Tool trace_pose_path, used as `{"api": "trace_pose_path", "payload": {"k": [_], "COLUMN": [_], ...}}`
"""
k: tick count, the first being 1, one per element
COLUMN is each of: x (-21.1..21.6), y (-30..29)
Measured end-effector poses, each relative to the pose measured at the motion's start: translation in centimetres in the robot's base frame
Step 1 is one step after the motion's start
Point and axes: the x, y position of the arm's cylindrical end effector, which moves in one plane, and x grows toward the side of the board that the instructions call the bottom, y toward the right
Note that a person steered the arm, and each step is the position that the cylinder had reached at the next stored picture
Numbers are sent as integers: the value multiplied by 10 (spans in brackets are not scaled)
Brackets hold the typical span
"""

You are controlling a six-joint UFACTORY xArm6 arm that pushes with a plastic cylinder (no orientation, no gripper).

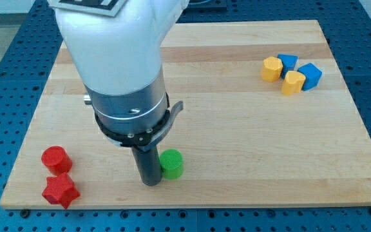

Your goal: Place your arm to the bottom right of the green circle

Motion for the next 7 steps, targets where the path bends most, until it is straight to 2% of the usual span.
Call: {"api": "trace_pose_path", "payload": {"k": [1,2,3,4,5,6,7], "x": [-1,-4,-42,-104,-103,-20,24], "y": [48,59,49,34,33,51,94]}}
